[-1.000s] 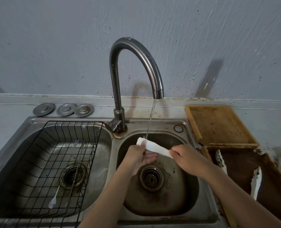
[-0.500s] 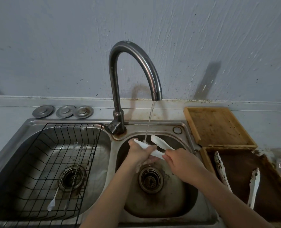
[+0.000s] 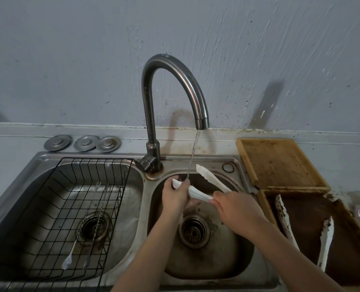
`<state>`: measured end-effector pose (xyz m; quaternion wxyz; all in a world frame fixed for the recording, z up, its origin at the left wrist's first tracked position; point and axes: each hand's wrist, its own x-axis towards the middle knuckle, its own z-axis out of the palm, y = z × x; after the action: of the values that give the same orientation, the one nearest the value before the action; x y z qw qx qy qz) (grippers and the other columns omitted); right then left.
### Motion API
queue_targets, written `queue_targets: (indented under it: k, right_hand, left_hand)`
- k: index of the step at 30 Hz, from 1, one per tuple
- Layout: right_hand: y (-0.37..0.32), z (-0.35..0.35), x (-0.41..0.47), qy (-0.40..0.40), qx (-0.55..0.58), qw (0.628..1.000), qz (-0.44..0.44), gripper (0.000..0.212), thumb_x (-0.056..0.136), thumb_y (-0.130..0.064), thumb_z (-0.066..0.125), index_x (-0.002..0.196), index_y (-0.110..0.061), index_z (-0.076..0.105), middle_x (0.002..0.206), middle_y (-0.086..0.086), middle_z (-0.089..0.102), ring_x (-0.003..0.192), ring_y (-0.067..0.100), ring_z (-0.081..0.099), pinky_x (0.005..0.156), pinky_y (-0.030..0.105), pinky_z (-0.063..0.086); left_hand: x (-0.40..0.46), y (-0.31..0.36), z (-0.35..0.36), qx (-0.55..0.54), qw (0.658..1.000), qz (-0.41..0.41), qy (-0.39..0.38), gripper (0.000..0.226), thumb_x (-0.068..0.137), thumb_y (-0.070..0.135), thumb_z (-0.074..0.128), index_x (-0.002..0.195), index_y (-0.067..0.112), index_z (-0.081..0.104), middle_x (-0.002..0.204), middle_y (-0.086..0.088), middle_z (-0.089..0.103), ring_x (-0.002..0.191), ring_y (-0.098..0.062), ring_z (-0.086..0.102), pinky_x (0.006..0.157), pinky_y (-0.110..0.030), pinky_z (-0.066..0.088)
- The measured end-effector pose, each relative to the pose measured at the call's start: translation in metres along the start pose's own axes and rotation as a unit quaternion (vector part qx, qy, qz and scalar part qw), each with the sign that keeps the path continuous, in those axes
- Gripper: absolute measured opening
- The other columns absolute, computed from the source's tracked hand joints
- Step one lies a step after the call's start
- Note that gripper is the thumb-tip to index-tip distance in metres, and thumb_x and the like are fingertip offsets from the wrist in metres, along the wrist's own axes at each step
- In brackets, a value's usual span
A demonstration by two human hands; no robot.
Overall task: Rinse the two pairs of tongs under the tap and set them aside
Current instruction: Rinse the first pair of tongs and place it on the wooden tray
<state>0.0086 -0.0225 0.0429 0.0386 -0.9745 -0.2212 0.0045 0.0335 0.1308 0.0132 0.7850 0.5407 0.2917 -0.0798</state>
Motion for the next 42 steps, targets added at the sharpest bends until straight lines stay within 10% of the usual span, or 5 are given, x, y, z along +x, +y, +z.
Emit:
queue_targets:
  k: [10, 13, 19, 34, 42]
  right_hand:
    - [0.010, 0.004, -0.001, 0.248, 0.089, 0.959, -0.101, 0.026, 0.086, -0.021, 0.055, 0.111, -0.016, 0.062, 0.129, 0.001, 0.059, 0.110, 0.013, 0.057, 0.087, 0.028, 0.051]
    - [0.007, -0.001, 0.003, 0.216, 0.142, 0.964, 0.064, 0.045, 0.088, -0.024, 0.057, 0.130, -0.014, 0.045, 0.145, 0.006, 0.038, 0.128, 0.014, 0.039, 0.099, 0.031, 0.040]
    - [0.023, -0.004, 0.004, 0.018, 0.139, 0.955, 0.260, 0.029, 0.097, -0.036, 0.033, 0.100, -0.014, 0.052, 0.074, -0.001, 0.060, 0.067, 0.012, 0.062, 0.064, 0.032, 0.055]
    - [0.029, 0.010, 0.000, 0.115, 0.260, 0.939, 0.192, 0.006, 0.095, -0.022, 0.044, 0.091, -0.018, 0.048, 0.080, -0.004, 0.053, 0.067, 0.007, 0.050, 0.053, 0.019, 0.033]
    - [0.034, 0.021, 0.001, 0.120, 0.351, 0.908, 0.197, 0.008, 0.096, -0.017, 0.043, 0.091, -0.020, 0.048, 0.072, -0.004, 0.050, 0.063, 0.010, 0.048, 0.054, 0.020, 0.033]
  left_hand:
    - [0.003, 0.007, -0.006, -0.204, 0.977, 0.059, -0.016, 0.029, 0.096, 0.007, 0.048, 0.123, 0.017, 0.045, 0.092, -0.013, 0.058, 0.082, -0.033, 0.068, 0.062, -0.044, 0.060]
    - [-0.004, 0.005, -0.004, -0.213, 0.975, 0.050, -0.032, 0.026, 0.096, 0.006, 0.047, 0.120, 0.017, 0.046, 0.096, -0.014, 0.059, 0.088, -0.033, 0.068, 0.071, -0.049, 0.058]
    - [-0.006, -0.002, -0.005, -0.177, 0.984, 0.013, -0.025, 0.021, 0.098, 0.011, 0.043, 0.117, 0.009, 0.052, 0.103, -0.020, 0.062, 0.090, -0.035, 0.068, 0.073, -0.046, 0.058]
    - [0.013, 0.037, -0.023, 0.264, 0.962, 0.003, -0.070, 0.018, 0.068, 0.001, 0.080, 0.080, -0.001, 0.067, 0.067, -0.016, 0.065, 0.041, -0.014, 0.058, 0.039, -0.019, 0.049]
    - [0.003, 0.069, -0.016, 0.237, 0.950, -0.034, -0.199, 0.020, 0.090, -0.012, 0.046, 0.090, -0.003, 0.064, 0.116, -0.012, 0.058, 0.099, -0.028, 0.061, 0.069, -0.028, 0.059]
